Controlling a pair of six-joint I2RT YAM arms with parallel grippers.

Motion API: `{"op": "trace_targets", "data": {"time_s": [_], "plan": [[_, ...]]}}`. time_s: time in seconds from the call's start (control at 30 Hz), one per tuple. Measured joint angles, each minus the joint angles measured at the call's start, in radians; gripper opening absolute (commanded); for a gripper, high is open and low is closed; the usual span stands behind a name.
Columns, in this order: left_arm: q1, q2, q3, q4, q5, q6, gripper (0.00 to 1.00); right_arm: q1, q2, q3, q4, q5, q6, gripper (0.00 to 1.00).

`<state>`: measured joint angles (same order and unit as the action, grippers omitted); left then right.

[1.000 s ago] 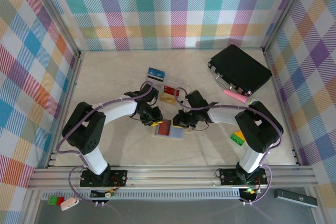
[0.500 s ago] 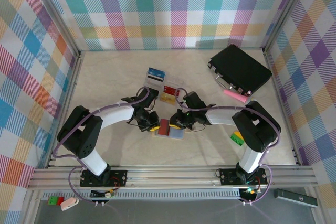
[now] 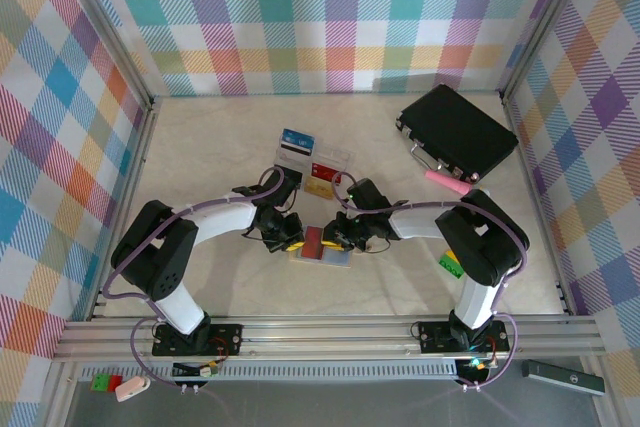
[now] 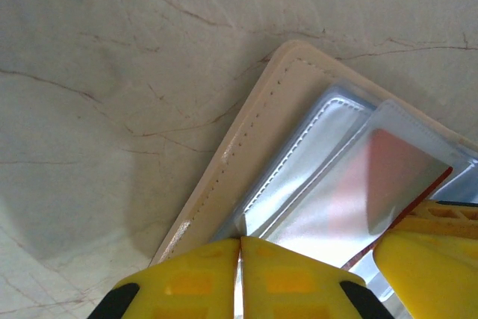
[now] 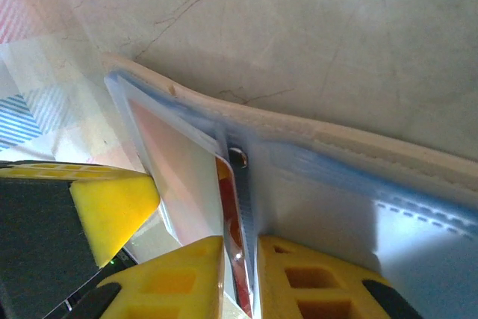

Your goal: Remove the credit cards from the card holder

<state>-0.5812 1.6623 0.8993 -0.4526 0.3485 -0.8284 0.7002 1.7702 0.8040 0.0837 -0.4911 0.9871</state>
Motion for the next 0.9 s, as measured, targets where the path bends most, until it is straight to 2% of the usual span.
{"op": "trace_targets", "data": {"time_s": [0.2,0.5,0.9], "plan": [[0.000,0.001,0.001,0.000,0.001,-0.002,0.10,0.001,0.008,0.002,0.006,0.000,-0.008,0.14],[0.000,0.001,0.004,-0.004,0.001,-0.002,0.10,0.002,0.012,0.002,0.011,0.000,-0.031,0.04],[0.000,-0.003,0.063,-0.052,-0.022,0.040,0.16,0.002,-0.017,-0.001,-0.044,0.000,-0.030,0.02]]}}
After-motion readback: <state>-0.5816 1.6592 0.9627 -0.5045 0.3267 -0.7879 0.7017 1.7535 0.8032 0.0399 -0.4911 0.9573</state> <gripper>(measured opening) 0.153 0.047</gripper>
